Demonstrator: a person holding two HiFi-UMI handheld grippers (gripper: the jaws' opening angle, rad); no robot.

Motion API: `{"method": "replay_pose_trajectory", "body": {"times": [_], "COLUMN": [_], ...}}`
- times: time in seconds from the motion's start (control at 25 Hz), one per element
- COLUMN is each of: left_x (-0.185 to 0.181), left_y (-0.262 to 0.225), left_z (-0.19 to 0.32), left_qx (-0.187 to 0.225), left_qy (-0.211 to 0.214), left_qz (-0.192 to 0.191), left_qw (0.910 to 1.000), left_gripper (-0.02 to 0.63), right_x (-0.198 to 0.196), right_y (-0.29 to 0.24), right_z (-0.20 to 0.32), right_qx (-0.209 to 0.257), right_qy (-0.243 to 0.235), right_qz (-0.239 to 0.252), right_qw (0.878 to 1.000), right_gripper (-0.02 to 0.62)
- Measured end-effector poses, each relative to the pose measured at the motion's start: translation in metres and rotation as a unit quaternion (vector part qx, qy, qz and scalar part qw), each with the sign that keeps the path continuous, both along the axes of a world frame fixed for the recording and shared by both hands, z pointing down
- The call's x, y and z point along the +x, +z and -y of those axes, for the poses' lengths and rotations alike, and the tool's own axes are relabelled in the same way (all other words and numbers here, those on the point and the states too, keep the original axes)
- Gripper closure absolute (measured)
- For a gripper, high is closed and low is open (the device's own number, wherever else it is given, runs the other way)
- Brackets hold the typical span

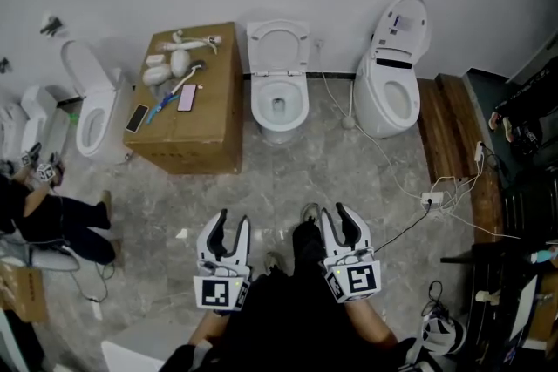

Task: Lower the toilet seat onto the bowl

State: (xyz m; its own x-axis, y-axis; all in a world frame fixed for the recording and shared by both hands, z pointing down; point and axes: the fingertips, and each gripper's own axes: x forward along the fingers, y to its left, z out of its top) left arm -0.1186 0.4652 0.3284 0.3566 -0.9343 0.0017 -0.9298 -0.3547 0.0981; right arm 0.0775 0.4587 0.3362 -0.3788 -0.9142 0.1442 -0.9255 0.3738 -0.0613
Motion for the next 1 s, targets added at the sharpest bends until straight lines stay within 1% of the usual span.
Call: {"method": "replay_pose_trajectory", "body": {"times": [0.24, 0.36, 0.52, 0.64, 0.76, 1.0], "left_x": [0.014, 0.026, 0.05, 0.065, 0.079, 0.096], "left_y": [0.009, 0.007, 0.002, -0.004, -0.01, -0.009], "left_z": [0.059, 0.102, 0.162, 0.205, 0.248, 0.303], "left_qx": [-0.006, -0.007, -0.009, -0.012, -0.006, -0.009], "left_qy": [0.007, 0.012, 0.015, 0.011, 0.004, -0.016], "left_qz": [0.004, 0.005, 0.016, 0.02, 0.026, 0.039], "left_qw": [0.9999, 0.9999, 0.9997, 0.9997, 0.9996, 0.999], "left_gripper": [0.439, 0.439, 0.439, 0.439, 0.439, 0.439], "right_x": [0.004, 0.01, 0.025, 0.038, 0.051, 0.065], "right_y": [0.014, 0.017, 0.017, 0.011, 0.009, 0.011], "right_z": [0.062, 0.104, 0.166, 0.213, 0.261, 0.333], "right_qx": [-0.007, -0.011, -0.016, -0.014, -0.007, -0.01], "right_qy": [-0.007, -0.012, -0.027, -0.037, -0.048, -0.069], "right_qz": [-0.002, -0.003, -0.004, -0.012, -0.016, -0.016], "right_qw": [1.0, 1.0, 0.999, 0.999, 0.999, 0.997], "right_gripper": [0.466, 0.466, 0.466, 0.466, 0.466, 0.466]}}
